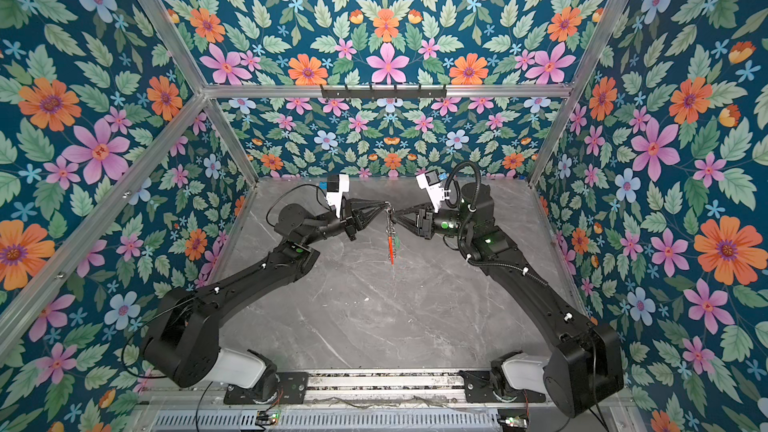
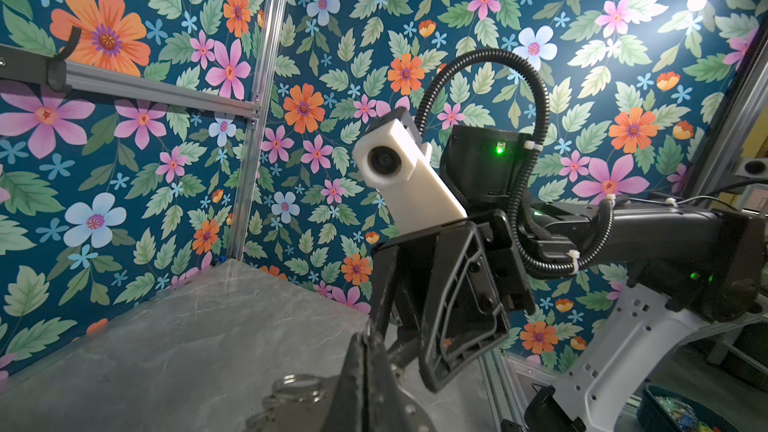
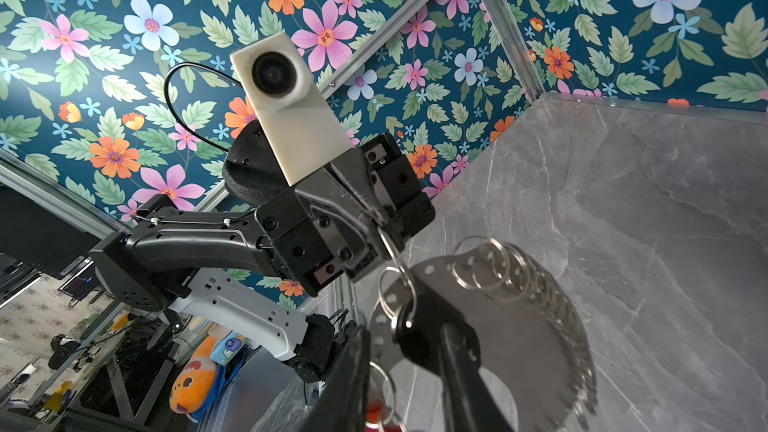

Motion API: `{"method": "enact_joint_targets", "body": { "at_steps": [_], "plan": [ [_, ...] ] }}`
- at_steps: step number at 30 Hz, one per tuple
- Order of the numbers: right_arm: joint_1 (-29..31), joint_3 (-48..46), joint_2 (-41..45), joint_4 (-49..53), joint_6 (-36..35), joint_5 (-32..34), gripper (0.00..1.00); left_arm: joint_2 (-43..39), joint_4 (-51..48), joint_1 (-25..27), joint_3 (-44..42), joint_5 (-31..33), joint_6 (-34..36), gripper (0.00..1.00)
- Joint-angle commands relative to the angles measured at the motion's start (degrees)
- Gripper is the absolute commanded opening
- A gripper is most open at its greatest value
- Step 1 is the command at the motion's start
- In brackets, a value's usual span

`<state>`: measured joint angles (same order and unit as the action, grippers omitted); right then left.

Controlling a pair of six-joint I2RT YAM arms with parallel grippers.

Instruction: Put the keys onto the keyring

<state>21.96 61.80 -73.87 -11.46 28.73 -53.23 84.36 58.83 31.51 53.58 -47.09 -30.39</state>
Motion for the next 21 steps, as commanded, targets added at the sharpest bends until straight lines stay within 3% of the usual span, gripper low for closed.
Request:
{"method": "enact_joint_targets", "body": {
  "at_steps": [1, 10, 19, 21],
  "plan": [
    [0.3, 0.4, -0.4, -2.5, 0.5, -1.0, 0.3, 0.6, 5.4, -0.1, 0.6, 1.3, -2.9, 0.0],
    [0.5, 2.8, -0.9, 2.4, -3.3, 1.4, 0.17, 2.4, 9.6, -0.1, 0.9, 1.5, -7.0, 0.0],
    [0.5, 4.5, 0.2, 7.6, -7.3, 4.7, 0.0, 1.9, 9.6, -0.1, 1.0, 1.0, -6.9, 0.0],
    [0.5, 4.6, 0.4, 8.0, -7.5, 4.9, 0.0, 1.8, 9.4, -0.1, 1.1, 1.0, -6.5, 0.0]
  ]
}}
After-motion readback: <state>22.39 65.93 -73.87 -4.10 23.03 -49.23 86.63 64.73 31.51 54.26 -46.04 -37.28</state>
